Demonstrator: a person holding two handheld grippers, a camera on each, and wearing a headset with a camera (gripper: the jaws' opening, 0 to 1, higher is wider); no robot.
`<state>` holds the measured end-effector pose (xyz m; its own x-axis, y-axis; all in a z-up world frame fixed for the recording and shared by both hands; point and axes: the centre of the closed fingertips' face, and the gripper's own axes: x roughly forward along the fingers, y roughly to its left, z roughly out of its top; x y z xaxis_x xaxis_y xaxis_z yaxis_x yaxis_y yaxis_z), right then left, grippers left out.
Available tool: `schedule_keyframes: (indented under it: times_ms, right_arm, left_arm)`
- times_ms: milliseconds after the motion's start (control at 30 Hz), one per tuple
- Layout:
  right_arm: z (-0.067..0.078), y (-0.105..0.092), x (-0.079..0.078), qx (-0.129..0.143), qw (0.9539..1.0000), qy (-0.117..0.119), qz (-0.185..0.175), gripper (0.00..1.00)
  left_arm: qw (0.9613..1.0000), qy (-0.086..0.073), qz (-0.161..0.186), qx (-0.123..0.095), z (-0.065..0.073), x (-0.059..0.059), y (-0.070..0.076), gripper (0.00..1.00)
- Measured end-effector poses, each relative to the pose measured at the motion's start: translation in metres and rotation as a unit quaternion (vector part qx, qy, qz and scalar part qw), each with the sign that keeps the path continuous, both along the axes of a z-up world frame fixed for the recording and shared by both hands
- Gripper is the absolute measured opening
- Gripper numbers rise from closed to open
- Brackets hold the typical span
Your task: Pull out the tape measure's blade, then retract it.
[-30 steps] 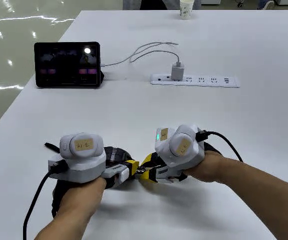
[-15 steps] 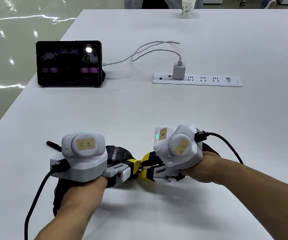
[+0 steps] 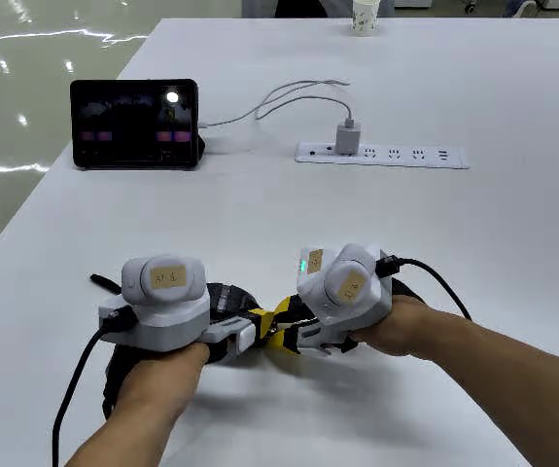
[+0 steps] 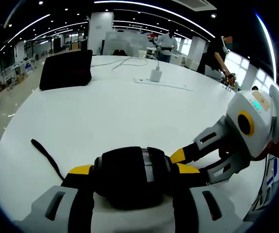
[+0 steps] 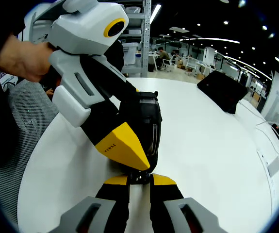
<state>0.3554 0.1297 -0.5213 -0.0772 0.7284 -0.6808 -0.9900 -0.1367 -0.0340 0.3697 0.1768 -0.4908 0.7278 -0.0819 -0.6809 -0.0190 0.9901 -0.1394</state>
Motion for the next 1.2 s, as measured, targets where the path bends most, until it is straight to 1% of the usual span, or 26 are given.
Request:
schedule_keyframes:
  times_ms: [133,267,333,500,600,767,933,1033,1200]
  right_arm:
    - [0.0,-0.003,0.001,-0.003,1.0,0.002,-0.006,0.12]
    - [0.003,-0.005,0.002,0.005,0.9998,0.004,-0.017,0.15]
    - [0.005,-0.006,0.002,0.004,0.9998,0.004,-0.02,0.15]
    - [0.006,-0.013,0.001,0.001,0.9997,0.002,-0.024,0.19]
    - [0.007,-0.019,0.002,0.001,0.9994,0.005,-0.035,0.21]
    - [0.011,-0.028,0.002,0.001,0.9987,0.003,-0.05,0.26]
    - [0.016,-0.036,0.003,0.004,0.9975,0.004,-0.07,0.31]
    - [0.019,-0.041,0.002,0.007,0.9967,0.004,-0.081,0.34]
    - [0.024,-0.048,0.0,0.011,0.9954,0.004,-0.095,0.38]
  left_arm:
    - [1.0,0.002,0.002,0.0,0.0,0.0,0.0,0.62]
    - [1.0,0.001,0.002,0.0,0.0,0.0,0.0,0.62]
    - [1.0,0.001,0.003,0.002,0.0,0.0,0.0,0.62]
    - [1.0,0.0,-0.001,0.006,0.001,0.0,0.0,0.62]
    - [0.9999,-0.003,-0.004,0.009,0.003,-0.001,0.0,0.62]
    - [0.9999,-0.006,-0.006,0.012,0.007,-0.005,0.004,0.63]
    - [0.9997,-0.014,-0.014,0.017,0.013,-0.01,0.007,0.65]
    - [0.9994,-0.018,-0.021,0.021,0.017,-0.014,0.007,0.68]
    - [0.9992,-0.021,-0.026,0.021,0.018,-0.021,0.008,0.69]
